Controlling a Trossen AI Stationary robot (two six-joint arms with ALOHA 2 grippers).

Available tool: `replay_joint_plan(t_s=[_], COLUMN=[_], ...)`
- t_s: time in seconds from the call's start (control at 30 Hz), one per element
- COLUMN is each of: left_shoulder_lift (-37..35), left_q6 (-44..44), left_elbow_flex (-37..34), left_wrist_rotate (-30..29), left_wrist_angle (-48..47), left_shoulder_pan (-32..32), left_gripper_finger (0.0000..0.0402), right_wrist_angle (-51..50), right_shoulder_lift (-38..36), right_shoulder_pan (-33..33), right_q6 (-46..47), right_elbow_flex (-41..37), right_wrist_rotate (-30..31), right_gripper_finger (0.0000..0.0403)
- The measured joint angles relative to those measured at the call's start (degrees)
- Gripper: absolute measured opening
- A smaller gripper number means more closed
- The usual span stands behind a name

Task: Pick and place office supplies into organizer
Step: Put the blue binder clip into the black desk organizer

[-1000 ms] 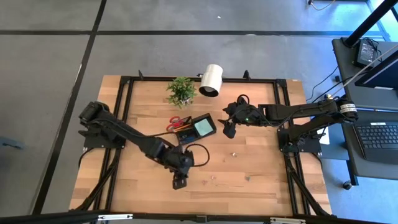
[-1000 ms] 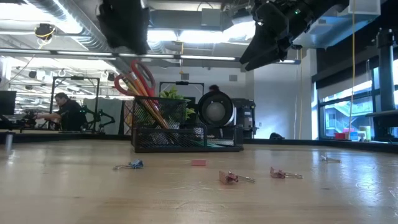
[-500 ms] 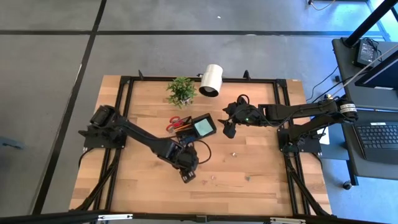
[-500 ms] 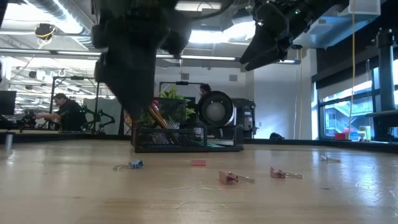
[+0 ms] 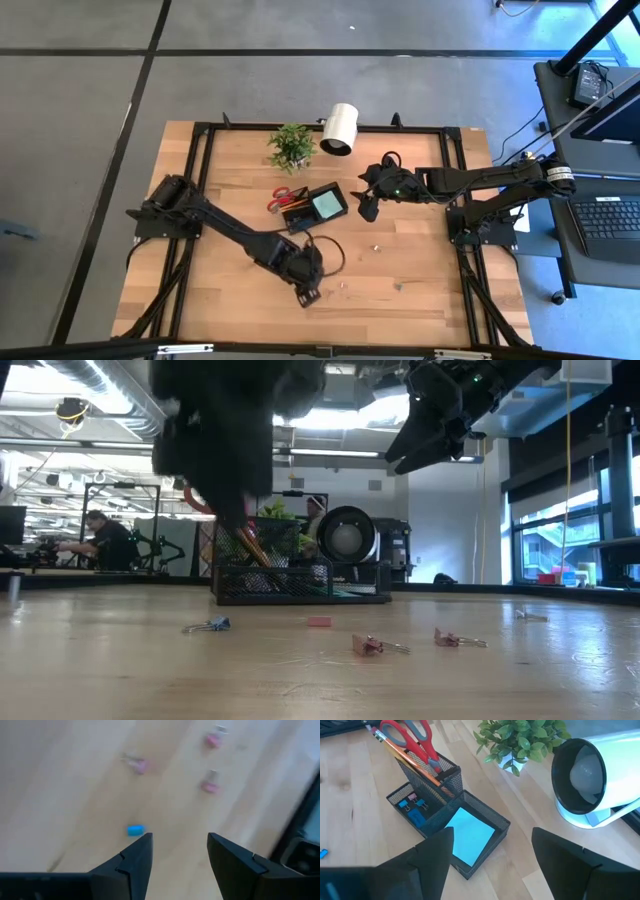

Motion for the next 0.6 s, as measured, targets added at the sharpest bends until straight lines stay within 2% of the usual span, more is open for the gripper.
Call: replay_joint_plan(t_s=[0.17, 0.33, 0.4, 0.6], left_shoulder_lift=[5.62, 11.66, 12.90, 16.15], left_q6=[5.54, 4.53, 3.50, 3.62], left_elbow_flex=[9.95, 18.92, 20.50, 20.60], left_wrist_rotate=[-0.83, -4.29, -4.31, -1.98], left_wrist_angle=[-3.26, -19.98, -22.95, -22.76], left_shoulder_pan=[-1.44, -0.14, 0.26, 0.49], left_gripper_finger=[0.0182, 0.0176, 0.0171, 0.0167], right_wrist_angle=[0.07, -0.11, -0.09, -0.11], right_shoulder_lift=[0.00, 0.00, 0.00, 0.00], right_shoulder_pan=[0.00, 0.00, 0.00, 0.02], right_q6=[-0.26, -0.22, -0.22, 0.00], right_elbow_flex=[0.00, 0.00, 0.00, 0.00], right_wrist_rotate=[0.00, 0.00, 0.00, -0.02], right_gripper_finger=[0.0272, 0.0272, 0.0272, 0.0272])
